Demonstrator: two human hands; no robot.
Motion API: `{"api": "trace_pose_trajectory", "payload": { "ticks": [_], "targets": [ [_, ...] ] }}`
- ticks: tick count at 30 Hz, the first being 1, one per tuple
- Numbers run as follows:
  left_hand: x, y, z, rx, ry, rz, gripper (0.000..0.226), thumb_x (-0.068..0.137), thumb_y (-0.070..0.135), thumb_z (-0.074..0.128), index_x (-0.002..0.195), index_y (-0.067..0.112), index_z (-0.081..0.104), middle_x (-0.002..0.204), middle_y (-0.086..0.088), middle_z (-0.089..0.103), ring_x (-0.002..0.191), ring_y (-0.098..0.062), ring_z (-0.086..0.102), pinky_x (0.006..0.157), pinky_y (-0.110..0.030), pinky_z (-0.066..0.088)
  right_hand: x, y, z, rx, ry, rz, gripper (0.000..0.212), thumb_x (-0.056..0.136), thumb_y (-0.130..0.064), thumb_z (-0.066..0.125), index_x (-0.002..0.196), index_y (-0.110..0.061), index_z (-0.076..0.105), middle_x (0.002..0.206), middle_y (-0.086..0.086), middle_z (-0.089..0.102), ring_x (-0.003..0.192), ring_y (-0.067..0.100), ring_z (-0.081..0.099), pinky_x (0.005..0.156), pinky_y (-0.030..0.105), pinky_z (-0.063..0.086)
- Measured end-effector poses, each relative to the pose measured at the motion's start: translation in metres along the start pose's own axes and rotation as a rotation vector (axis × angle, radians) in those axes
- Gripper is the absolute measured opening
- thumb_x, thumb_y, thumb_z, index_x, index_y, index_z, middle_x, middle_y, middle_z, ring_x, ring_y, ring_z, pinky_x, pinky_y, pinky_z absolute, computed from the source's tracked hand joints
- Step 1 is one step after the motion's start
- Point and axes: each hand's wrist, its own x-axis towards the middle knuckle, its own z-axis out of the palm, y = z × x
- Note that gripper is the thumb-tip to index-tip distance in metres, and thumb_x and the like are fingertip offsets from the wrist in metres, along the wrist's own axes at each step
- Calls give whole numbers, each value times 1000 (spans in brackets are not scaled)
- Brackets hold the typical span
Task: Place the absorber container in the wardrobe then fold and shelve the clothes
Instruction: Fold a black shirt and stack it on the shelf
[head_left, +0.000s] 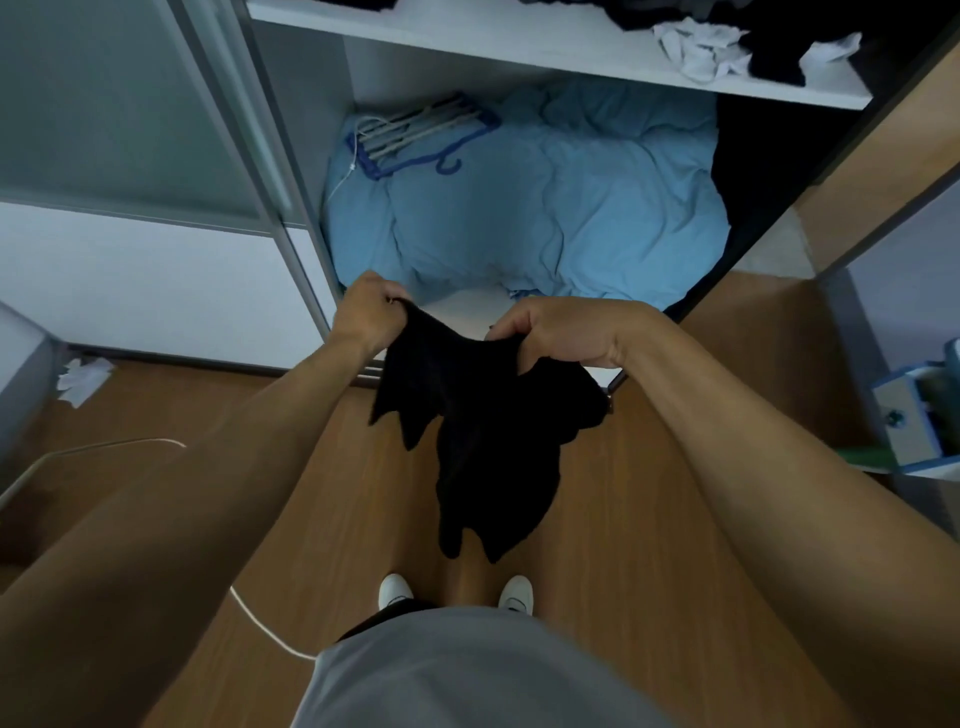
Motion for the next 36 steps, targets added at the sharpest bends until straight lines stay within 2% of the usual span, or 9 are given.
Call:
{"api": "trace_pose_trajectory", "payload": {
  "ticks": [5, 10, 12, 15, 21, 25, 29, 33, 36],
  "targets": [
    [-24, 42, 15, -426, -159, -123, 31, 88, -9, 46, 87, 6, 73, 78, -7, 65, 69, -9, 59, 59, -8, 43, -1, 1, -2, 174, -15, -20, 47, 86, 20, 48, 81, -19, 74, 64, -7, 70, 52, 2, 61, 48, 13, 46],
    [-57, 41, 30, -822, -513, -196, 33, 105, 28, 44, 129, 15, 62, 128, -15, 67, 121, -30, 62, 107, -42, 45, 1, 7, -5, 437, 105, -46, 36, 91, 13, 52, 99, -17, 71, 79, -2, 75, 71, 7, 70, 66, 18, 58],
    [-66, 27, 33, -1020, -659, -161, 41, 104, 45, 41, 134, 24, 60, 136, -6, 64, 128, -22, 58, 110, -41, 42, 0, 11, -8, 454, 141, -51, 30, 95, 4, 55, 106, -19, 70, 95, 2, 75, 84, 13, 71, 79, 24, 58],
    [-74, 6, 35, -1074, -840, -101, 62, 98, 67, 31, 148, 32, 44, 151, 3, 50, 141, -16, 44, 116, -38, 32, 0, 17, -11, 525, 205, -19, 26, 97, -7, 60, 109, -28, 69, 102, 2, 76, 89, 14, 73, 78, 24, 60],
    [-79, 13, 29, -685, -822, -36, 60, 80, 56, 75, 127, 20, 67, 125, -4, 70, 119, -20, 65, 111, -39, 42, 1, 18, -13, 471, 171, 0, 20, 97, -12, 61, 110, -24, 70, 110, 5, 76, 102, 20, 73, 82, 25, 59],
    [-81, 29, 26, -797, -736, -92, 42, 95, 40, 64, 127, 13, 66, 122, -7, 72, 116, -21, 67, 101, -29, 48, 5, 22, -19, 584, 437, -25, 22, 94, -13, 66, 115, -11, 72, 109, 10, 76, 102, 23, 72, 88, 27, 58],
    [-83, 43, 17, -1036, -596, -179, 36, 96, 32, 63, 125, 10, 66, 121, -10, 72, 114, -24, 68, 92, -26, 55, -6, 52, -11, 622, 423, 148, 37, 87, -50, 71, 108, -21, 72, 104, 1, 78, 96, 15, 74, 72, 23, 60],
    [-81, 53, 8, -1175, -530, -255, 29, 96, 32, 63, 114, 12, 73, 118, -9, 73, 111, -24, 69, 82, -26, 57, -1, 96, 16, 746, 313, 251, 61, 80, -75, 58, 127, -36, 63, 130, -1, 67, 120, 24, 62, 107, 50, 44],
    [-80, 56, 3, -1201, -521, -263, 24, 96, 33, 63, 103, 17, 79, 119, -8, 73, 112, -23, 69, 84, -26, 57, 1, 114, 30, 918, 216, 152, 47, 80, -64, 66, 115, -33, 74, 125, 0, 68, 117, 24, 59, 112, 46, 37]
  ]
}}
